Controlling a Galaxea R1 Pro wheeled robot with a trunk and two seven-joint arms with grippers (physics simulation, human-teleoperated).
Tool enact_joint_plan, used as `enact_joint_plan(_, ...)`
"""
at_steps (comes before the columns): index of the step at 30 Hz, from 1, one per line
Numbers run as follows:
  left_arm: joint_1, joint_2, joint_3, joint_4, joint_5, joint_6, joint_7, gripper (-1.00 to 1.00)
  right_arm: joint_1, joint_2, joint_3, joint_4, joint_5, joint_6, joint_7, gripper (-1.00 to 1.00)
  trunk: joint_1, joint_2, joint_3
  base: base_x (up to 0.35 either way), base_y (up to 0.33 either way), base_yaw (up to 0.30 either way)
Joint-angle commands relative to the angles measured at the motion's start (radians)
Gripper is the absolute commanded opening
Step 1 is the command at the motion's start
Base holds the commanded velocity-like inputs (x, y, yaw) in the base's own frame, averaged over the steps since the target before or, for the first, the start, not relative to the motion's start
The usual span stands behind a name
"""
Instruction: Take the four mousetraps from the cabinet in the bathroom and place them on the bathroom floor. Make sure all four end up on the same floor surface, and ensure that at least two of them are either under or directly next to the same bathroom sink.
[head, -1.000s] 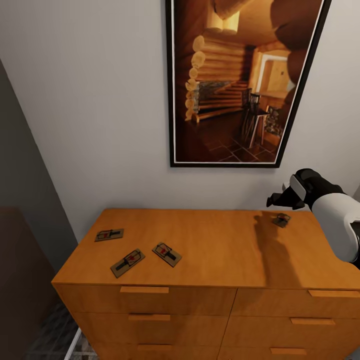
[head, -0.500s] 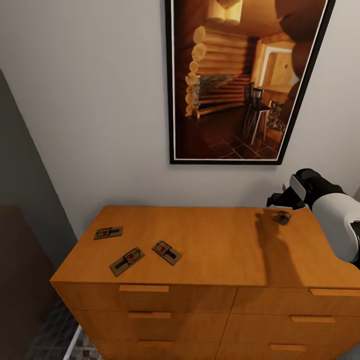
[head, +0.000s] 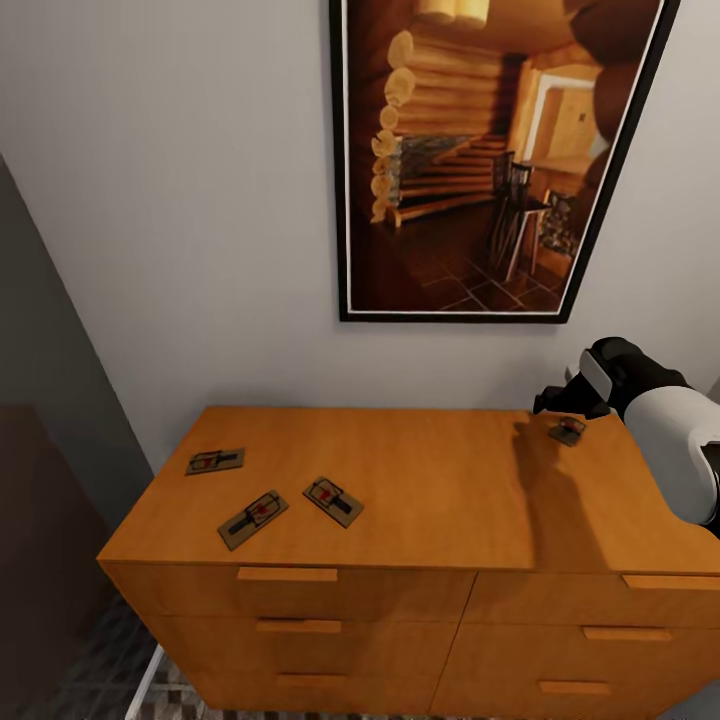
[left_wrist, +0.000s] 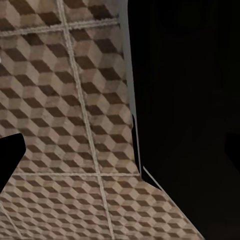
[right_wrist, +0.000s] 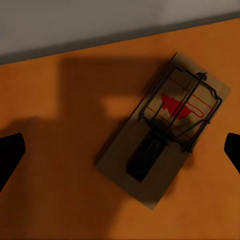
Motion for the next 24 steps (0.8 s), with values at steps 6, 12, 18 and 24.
enact_joint_plan(6,-0.002,0.000,-0.008,0.005,0.001,-0.008,0.001,1.00,0.000,-0.001,0.002,-0.001,0.001,0.004,0.003,1.00,0.000,-0.001,-0.010,0.000,0.000,0.000)
enact_joint_plan(12,-0.002,-0.001,-0.008,0.005,0.001,-0.008,0.001,1.00,0.000,-0.001,0.002,-0.001,0.001,0.003,0.004,1.00,0.000,-0.001,-0.019,0.000,0.000,0.000)
enact_joint_plan(18,-0.002,-0.001,-0.008,0.005,0.001,-0.008,0.001,1.00,0.000,-0.002,0.002,-0.001,0.001,0.002,0.005,1.00,0.000,-0.001,-0.026,0.000,0.000,0.000)
enact_joint_plan(24,-0.002,-0.001,-0.008,0.005,0.001,-0.008,0.001,1.00,0.000,-0.003,0.002,-0.001,0.001,-0.009,0.007,1.00,0.000,-0.001,-0.027,0.000,0.000,0.000)
